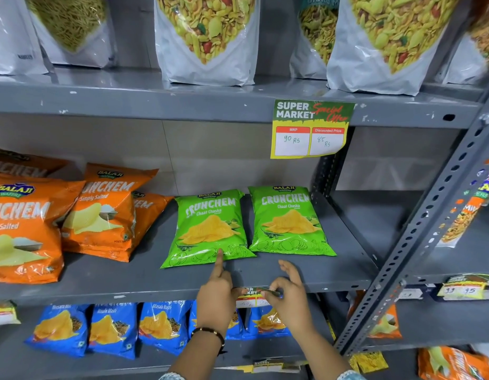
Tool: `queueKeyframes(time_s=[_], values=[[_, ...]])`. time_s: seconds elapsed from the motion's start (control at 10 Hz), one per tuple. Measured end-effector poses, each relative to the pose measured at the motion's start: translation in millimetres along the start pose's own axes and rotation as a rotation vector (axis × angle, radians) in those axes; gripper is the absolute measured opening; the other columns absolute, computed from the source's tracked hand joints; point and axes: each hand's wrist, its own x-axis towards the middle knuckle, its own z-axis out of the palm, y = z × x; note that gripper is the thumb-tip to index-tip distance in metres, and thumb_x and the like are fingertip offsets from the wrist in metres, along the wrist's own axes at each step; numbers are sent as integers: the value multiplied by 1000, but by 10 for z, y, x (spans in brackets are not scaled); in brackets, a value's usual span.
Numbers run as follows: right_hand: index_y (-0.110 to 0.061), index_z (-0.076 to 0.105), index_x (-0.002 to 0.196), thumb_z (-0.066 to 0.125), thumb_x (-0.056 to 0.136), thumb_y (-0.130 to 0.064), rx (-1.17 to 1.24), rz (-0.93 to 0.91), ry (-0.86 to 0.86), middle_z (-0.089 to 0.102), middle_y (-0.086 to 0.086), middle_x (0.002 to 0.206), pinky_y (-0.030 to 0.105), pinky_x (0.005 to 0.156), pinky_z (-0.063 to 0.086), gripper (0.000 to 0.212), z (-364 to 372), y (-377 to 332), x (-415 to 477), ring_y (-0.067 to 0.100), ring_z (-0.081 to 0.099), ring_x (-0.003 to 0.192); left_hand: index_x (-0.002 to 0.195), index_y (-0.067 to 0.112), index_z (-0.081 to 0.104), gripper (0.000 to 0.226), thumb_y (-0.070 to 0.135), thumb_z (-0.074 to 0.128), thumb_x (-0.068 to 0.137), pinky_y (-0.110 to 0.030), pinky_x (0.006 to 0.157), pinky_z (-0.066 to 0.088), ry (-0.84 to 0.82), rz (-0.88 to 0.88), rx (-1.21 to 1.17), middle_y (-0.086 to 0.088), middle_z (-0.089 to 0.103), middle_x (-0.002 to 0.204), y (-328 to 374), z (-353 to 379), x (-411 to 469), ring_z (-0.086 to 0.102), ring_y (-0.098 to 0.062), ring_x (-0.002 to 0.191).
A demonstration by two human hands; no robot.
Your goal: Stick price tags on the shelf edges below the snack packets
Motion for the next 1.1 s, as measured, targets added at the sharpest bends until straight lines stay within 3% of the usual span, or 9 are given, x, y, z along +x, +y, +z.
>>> queueKeyframes(time_s=[0.2,0.4,0.5,0.6,0.7,0.8,0.9,1.0,1.1], values=[[-22,70,94,87,58,-15,-107,-68,-11,50,10,133,47,92,42,41,7,-65,13,32,47,118,104,15,49,24,19,64,85,-36,54,49,30,105,125,7,-3,151,-18,77,-35,61,-32,99],[-24,73,88,89,52,-24,-256,-93,9,65,0,103,39,72,38,39,-21,-71,28,23,54,97,89,7,72,57,12,93,37,-46,60,58,-71,242,350,-12,68,113,2,93,10,67,-36,87],[-26,73,87,88,51,-30,-289,-117,8,67,-5,89,39,67,40,39,-55,-92,46,15,46,91,97,1,70,64,10,93,38,-52,68,57,-100,221,373,-14,72,101,-32,216,37,66,-40,90],[-28,73,86,78,55,-40,-293,-122,-11,67,-7,87,39,66,41,34,-84,-117,56,12,44,89,138,-1,32,57,16,56,90,-53,108,26,-172,225,418,-17,39,144,-1,224,-11,30,-42,132],[-29,73,87,70,57,-44,-311,-124,-20,67,-9,87,39,66,41,34,-100,-125,60,12,45,88,145,4,5,53,15,31,100,-47,113,6,-186,265,520,-14,12,155,9,213,7,7,-36,140],[-30,72,90,70,59,-45,-352,-131,-80,66,-9,88,39,65,43,34,-140,-152,45,13,47,89,134,-3,38,66,22,70,81,-52,103,34,-131,242,481,-21,44,139,4,173,12,38,-42,127],[-29,71,91,71,62,-46,-452,-175,-138,65,-8,87,37,64,44,34,-178,-190,53,17,54,86,94,2,71,78,23,97,24,-44,67,57,-91,272,414,-13,73,93,-45,175,4,68,-34,86],[-27,69,97,54,73,-55,-433,-213,-92,67,-7,92,39,68,48,39,-241,-266,64,19,58,88,102,2,68,69,29,92,43,-37,75,55,24,365,311,-13,72,101,-23,69,-40,67,-27,93],[-17,54,123,36,89,-50,-377,-278,42,59,2,126,39,95,40,50,-296,-385,119,21,47,119,127,-2,48,59,38,51,85,-37,109,28,224,401,172,-18,51,133,70,-88,-49,43,-26,127]])
